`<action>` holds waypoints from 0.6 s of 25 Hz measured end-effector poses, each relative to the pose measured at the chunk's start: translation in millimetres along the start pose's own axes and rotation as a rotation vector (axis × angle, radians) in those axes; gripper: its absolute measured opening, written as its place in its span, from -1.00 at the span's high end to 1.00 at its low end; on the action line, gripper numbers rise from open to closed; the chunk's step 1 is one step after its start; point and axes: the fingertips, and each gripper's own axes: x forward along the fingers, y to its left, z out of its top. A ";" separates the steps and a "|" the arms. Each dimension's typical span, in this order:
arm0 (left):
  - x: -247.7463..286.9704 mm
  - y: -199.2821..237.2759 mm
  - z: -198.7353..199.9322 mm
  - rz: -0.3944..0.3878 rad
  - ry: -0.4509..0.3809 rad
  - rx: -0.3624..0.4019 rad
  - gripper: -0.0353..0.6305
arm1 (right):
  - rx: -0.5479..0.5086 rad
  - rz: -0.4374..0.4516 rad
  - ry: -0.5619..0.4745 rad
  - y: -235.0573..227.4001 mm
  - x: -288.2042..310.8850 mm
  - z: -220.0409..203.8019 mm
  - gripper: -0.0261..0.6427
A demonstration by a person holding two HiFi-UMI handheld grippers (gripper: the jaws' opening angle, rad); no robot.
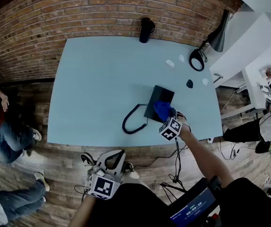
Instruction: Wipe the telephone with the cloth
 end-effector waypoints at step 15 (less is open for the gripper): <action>-4.7 -2.0 1.5 0.012 -0.006 0.004 0.85 | 0.017 0.037 0.041 52.3 -7.1 -7.2 0.37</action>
